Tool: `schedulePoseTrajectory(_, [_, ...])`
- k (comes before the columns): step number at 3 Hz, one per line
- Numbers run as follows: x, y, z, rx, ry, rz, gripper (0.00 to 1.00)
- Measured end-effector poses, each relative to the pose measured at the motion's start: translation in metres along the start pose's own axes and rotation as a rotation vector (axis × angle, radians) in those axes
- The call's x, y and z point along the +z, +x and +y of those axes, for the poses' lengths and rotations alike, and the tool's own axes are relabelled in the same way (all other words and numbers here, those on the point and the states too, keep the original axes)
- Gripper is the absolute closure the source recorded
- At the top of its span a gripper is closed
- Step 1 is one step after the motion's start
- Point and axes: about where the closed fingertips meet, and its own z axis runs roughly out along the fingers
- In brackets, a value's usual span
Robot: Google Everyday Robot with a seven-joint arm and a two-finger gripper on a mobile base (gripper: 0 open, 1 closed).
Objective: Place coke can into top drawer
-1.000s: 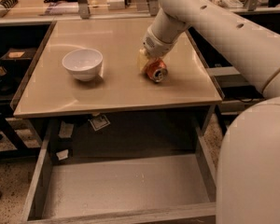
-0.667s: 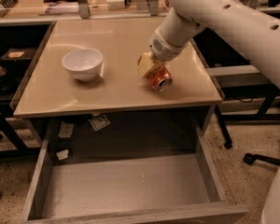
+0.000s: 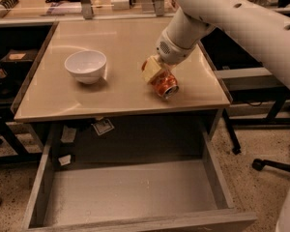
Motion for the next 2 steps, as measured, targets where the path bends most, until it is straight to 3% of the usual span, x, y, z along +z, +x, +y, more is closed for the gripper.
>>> schedulePoseTrajectory(2, [-0.025,0.054,0.037,0.044,-0.011,0.108,1.0])
